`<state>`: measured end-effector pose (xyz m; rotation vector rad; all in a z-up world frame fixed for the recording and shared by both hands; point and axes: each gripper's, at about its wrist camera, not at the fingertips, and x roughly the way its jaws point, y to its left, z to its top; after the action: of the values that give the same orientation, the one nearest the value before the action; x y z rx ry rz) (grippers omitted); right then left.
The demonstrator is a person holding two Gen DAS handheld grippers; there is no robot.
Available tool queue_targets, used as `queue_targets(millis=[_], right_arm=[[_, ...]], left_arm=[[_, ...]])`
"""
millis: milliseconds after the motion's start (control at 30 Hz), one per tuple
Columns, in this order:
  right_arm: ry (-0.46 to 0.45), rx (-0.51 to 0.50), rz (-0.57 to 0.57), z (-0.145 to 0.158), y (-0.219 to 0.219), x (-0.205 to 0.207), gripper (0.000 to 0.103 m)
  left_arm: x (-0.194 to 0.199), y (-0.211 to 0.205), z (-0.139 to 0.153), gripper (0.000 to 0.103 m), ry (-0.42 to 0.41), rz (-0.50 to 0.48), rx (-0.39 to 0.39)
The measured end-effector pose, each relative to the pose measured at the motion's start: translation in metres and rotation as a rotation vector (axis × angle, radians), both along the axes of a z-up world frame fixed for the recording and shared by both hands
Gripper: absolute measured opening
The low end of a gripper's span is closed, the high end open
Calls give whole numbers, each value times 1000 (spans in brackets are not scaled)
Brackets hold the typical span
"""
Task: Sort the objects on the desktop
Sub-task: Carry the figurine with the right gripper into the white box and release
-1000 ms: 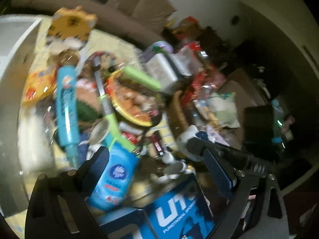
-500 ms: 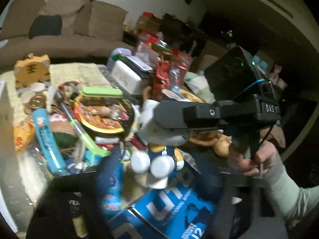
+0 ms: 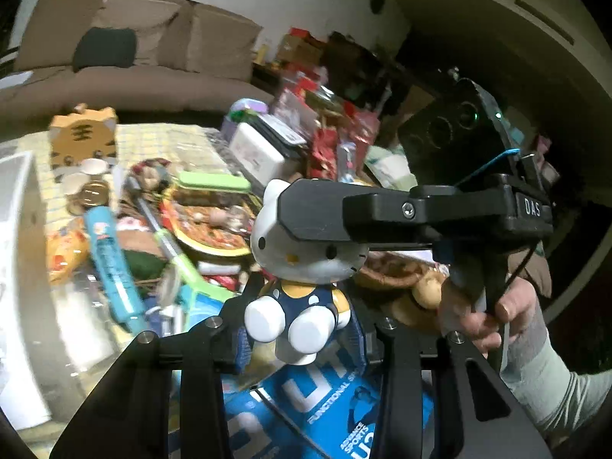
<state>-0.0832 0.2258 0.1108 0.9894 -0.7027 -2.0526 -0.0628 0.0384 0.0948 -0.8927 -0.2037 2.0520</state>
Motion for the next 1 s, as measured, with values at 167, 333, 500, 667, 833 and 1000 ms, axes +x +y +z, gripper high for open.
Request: queue_targets(millis=[167,333,500,667,833,1000], right_arm=[[-29,44,19,20,-46,-25,48],[-43,107,93,44,-114,-67,48],[-86,138,156,47,-187,-110,50],[-145,135,246,25,-262,-148,49],[-224,127,309,-18,-330,-180,49],[-282,137,326,-57,-371,-201,49]], left_arm=[[-12,-43,17,40,0,112,-31],[-28,-104,33,40,2,212,-93],[-47,-178,36,40,-2,320,-103],[-66,-244,20,40,-50,408,-116],[-85,-298,-9,40,-116,479,-123],[-104,-321,-35,40,-180,518,-142]])
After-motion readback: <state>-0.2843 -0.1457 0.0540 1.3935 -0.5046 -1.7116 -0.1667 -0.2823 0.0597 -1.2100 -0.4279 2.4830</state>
